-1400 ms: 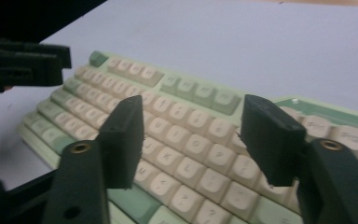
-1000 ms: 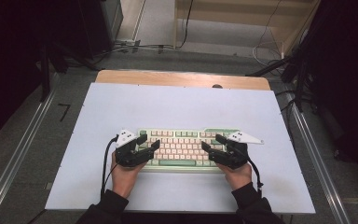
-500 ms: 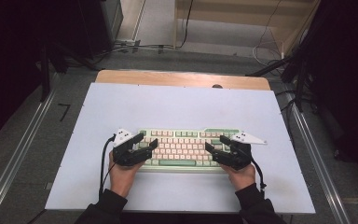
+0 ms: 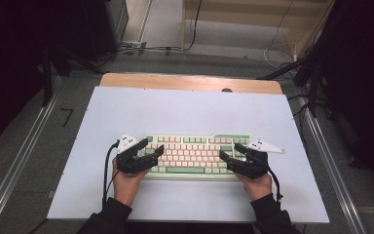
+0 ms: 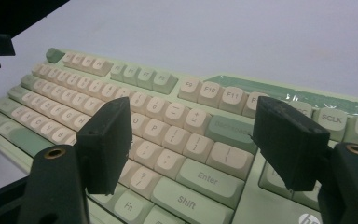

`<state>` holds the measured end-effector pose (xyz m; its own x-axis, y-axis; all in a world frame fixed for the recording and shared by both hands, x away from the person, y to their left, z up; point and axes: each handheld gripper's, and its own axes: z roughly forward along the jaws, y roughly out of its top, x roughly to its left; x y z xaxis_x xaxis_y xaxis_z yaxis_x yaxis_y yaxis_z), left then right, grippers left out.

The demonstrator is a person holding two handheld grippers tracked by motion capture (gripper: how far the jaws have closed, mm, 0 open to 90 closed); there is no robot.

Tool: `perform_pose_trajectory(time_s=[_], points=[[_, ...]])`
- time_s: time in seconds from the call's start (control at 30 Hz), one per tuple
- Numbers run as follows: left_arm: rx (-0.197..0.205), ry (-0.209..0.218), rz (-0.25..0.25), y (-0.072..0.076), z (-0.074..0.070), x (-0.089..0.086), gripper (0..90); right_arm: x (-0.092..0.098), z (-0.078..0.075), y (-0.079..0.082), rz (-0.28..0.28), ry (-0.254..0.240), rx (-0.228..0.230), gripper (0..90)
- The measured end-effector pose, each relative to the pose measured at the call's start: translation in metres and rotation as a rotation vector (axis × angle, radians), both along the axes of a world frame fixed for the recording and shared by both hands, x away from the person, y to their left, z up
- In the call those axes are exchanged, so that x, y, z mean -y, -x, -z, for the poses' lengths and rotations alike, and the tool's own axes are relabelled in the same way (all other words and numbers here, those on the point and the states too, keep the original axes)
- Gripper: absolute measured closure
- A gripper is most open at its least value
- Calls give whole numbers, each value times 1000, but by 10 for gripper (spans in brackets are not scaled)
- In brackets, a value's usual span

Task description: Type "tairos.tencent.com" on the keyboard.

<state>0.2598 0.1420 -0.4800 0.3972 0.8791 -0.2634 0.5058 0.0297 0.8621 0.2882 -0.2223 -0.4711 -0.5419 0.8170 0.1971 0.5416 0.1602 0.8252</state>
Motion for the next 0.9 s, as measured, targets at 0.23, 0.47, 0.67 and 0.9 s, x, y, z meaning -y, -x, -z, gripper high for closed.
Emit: perform_pose_trajectory(time_s=[0.23, 0.47, 0.67, 0.9], points=[[7, 3, -10, 3, -1, -7, 297, 6, 0, 1, 13, -1, 1, 262], [6, 5, -26, 5, -1, -13, 296, 11, 0, 4, 23, -2, 1, 261], [9, -3, -31, 7, 0, -16, 296, 15, -1, 5, 30, -6, 1, 260], [16, -4, -43, 11, -1, -22, 295, 21, -1, 7, 37, -6, -2, 257]])
